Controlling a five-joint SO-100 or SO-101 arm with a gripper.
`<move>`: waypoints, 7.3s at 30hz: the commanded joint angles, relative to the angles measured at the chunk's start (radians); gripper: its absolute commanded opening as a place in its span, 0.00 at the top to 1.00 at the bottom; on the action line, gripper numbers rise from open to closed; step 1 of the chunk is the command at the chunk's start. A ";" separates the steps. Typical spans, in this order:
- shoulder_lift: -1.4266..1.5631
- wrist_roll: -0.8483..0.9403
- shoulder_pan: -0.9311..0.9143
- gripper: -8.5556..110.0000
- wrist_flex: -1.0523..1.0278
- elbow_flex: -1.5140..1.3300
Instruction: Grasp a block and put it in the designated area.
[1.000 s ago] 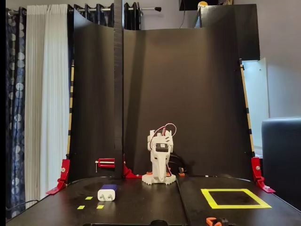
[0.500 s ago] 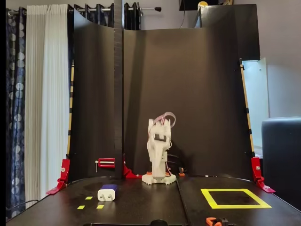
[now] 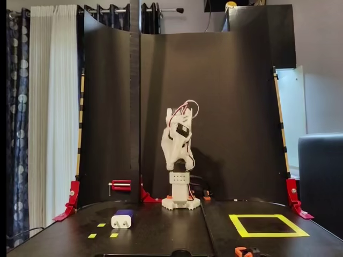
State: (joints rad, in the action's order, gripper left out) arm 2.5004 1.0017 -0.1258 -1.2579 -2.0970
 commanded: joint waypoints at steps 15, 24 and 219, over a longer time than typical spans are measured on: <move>-0.410 0.979 -0.336 0.93 -0.195 0.166; -0.597 1.192 -0.509 0.93 -0.161 0.236; -1.256 -0.281 0.999 0.79 0.144 0.486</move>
State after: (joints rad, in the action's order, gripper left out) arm 1.2471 0.7256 0.8667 -1.1198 -1.6536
